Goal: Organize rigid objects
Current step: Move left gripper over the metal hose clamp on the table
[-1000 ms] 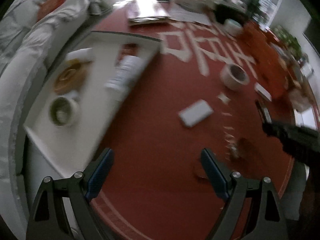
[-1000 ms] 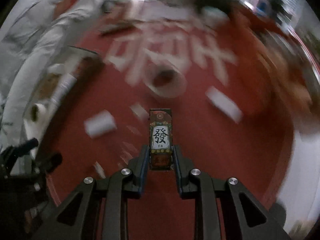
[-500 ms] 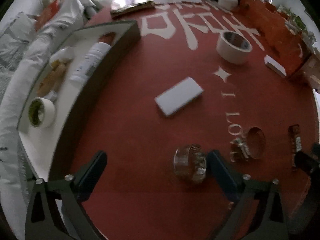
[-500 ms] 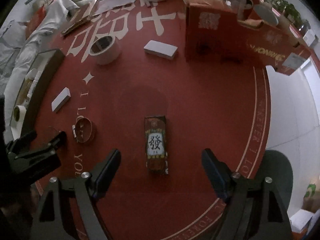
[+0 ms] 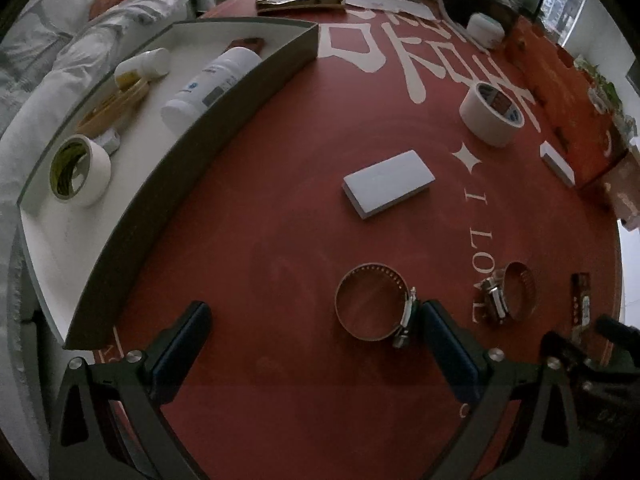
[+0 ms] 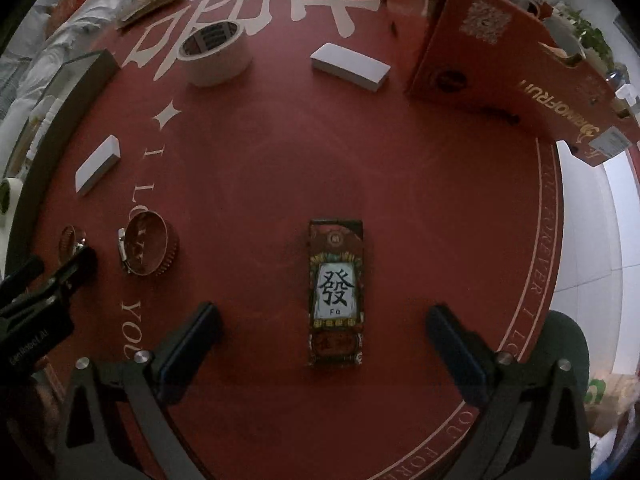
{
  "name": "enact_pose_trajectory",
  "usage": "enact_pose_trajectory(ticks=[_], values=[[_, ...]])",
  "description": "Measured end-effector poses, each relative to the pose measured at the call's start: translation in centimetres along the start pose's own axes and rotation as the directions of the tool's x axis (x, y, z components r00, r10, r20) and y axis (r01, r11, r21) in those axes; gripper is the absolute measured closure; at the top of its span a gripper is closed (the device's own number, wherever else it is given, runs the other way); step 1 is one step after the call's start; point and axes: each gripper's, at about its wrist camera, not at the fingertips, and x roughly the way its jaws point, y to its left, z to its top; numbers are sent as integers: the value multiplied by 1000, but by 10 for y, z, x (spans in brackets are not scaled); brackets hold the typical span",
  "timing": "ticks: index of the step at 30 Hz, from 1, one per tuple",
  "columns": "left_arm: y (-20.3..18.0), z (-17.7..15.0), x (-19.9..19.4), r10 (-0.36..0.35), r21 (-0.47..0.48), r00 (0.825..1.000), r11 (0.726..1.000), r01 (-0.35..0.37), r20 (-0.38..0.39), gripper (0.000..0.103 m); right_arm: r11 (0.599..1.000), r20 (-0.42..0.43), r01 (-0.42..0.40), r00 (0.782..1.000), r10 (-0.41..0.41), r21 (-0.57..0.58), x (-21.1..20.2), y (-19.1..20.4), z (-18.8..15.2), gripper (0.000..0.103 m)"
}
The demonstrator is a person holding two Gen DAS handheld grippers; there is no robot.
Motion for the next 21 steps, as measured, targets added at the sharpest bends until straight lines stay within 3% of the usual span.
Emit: enact_pose_trajectory(ticks=[16, 21], values=[[0, -10, -3, 10, -23, 999, 1000, -9, 39, 0, 1000, 10, 2, 1000, -2, 10, -4, -6, -10, 0], [1, -5, -1, 4, -9, 1000, 1000, -4, -15, 0, 1000, 1, 3, 1000, -3, 8, 1, 2, -2, 0]])
